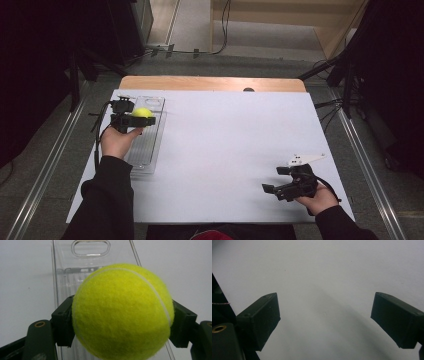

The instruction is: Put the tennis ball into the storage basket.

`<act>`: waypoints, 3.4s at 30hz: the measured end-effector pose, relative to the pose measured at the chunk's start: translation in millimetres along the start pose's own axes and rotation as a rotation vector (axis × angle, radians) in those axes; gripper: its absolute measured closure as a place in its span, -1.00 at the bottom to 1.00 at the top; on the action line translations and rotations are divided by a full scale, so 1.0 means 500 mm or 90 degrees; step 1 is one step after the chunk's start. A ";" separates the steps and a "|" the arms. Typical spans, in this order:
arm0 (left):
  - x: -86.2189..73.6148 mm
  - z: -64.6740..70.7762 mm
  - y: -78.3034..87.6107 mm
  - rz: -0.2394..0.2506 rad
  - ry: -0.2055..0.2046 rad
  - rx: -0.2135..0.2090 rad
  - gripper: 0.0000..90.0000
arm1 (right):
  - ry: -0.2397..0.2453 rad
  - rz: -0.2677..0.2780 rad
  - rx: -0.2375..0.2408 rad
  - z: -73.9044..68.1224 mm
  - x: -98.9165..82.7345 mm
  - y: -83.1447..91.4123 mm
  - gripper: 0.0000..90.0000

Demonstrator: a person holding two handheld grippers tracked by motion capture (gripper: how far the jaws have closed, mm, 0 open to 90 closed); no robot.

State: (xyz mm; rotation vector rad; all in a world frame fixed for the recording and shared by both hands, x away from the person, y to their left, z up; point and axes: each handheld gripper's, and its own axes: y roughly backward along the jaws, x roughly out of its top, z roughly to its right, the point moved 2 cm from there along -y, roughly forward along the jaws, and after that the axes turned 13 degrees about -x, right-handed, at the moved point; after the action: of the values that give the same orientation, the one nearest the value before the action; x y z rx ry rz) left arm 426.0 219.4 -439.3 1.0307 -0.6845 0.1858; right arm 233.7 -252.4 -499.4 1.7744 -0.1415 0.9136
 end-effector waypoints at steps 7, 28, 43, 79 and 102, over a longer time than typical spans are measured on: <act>-0.006 -0.004 -0.011 -0.009 0.010 0.002 -0.43 | 0.000 0.000 0.000 0.000 0.000 0.000 -0.85; -0.004 -0.001 -0.010 -0.004 0.011 -0.001 -0.50 | 0.000 0.000 0.001 0.000 0.000 0.000 -0.85; 0.011 0.009 0.034 0.017 0.009 -0.022 -0.53 | 0.003 0.000 0.002 0.000 0.000 -0.001 -0.85; 0.025 0.134 0.043 -0.005 -0.085 -0.143 -0.52 | 0.002 0.001 0.001 0.000 0.000 0.001 -0.85; 0.004 0.167 0.011 -0.050 -0.124 -0.214 -0.52 | 0.001 0.001 0.002 -0.001 0.000 0.002 -0.85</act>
State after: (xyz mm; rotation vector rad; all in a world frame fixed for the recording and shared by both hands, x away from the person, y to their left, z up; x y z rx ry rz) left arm 388.8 151.9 -406.6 0.7551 -0.8188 -0.0977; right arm 233.0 -252.5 -498.9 1.7769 -0.1402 0.9167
